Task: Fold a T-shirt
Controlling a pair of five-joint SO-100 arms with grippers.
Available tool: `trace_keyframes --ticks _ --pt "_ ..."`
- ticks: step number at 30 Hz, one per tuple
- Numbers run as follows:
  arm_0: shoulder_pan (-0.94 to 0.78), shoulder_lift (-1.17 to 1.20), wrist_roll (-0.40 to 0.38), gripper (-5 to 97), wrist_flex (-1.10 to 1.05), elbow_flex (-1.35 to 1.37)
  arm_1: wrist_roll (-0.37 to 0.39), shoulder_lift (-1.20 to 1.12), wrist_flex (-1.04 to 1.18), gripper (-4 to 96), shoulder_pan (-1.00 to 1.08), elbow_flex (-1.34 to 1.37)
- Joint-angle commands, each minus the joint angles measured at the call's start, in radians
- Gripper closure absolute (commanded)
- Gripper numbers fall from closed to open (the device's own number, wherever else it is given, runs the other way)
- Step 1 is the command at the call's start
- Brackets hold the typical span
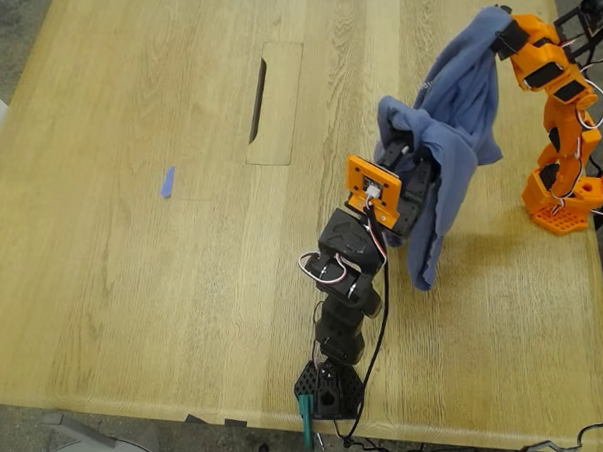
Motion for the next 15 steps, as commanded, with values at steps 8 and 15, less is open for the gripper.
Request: trace_keyframes --ticks 8,15 --pt "0.11 0.063 -0.003 92 0.081 -0.037 -0.026 0.032 0.146 91.5 -0.026 -0.11" --pt "0.092 0.089 -0.026 92 0.244 -0.04 0.006 -0.021 0.434 91.5 -0.009 -0.296"
